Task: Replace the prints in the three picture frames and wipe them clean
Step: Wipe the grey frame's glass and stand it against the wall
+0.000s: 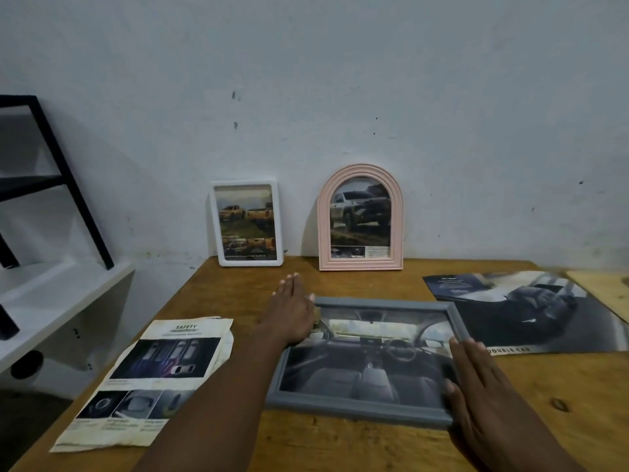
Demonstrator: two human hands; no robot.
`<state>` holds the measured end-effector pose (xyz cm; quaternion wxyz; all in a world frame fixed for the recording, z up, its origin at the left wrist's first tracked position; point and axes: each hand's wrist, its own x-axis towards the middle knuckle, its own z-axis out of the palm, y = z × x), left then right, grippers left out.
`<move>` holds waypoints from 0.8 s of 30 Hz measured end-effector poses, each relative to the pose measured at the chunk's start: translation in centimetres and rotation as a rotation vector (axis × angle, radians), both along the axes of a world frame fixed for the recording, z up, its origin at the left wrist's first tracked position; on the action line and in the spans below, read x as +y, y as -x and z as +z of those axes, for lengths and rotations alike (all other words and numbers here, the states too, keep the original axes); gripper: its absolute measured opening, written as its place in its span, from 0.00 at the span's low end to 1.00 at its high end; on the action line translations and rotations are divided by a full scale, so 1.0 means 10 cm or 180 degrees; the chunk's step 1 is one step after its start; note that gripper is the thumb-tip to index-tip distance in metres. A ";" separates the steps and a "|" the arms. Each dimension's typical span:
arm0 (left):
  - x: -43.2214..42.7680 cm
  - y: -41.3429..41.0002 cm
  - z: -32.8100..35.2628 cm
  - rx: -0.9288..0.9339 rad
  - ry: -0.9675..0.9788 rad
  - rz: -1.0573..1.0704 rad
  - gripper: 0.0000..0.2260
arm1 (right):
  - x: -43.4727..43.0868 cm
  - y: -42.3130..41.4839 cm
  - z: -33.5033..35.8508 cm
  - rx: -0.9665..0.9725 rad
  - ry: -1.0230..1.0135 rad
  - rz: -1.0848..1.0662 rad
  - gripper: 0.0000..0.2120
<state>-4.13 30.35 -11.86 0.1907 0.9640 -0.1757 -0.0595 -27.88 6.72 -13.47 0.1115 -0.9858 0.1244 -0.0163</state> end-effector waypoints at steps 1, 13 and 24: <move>-0.02 -0.03 0.00 -0.0055 0.0052 0.0011 0.30 | 0.00 -0.01 0.03 0.0087 0.0023 0.0004 0.45; 0.30 0.63 -0.04 -0.0239 0.0403 0.0625 0.30 | 1.00 -1.57 0.42 -0.0446 -0.0324 0.2041 0.24; 0.26 0.57 -0.13 -0.0483 -0.0437 0.0290 0.30 | 1.14 -2.02 0.28 -0.0362 0.0509 0.2275 0.27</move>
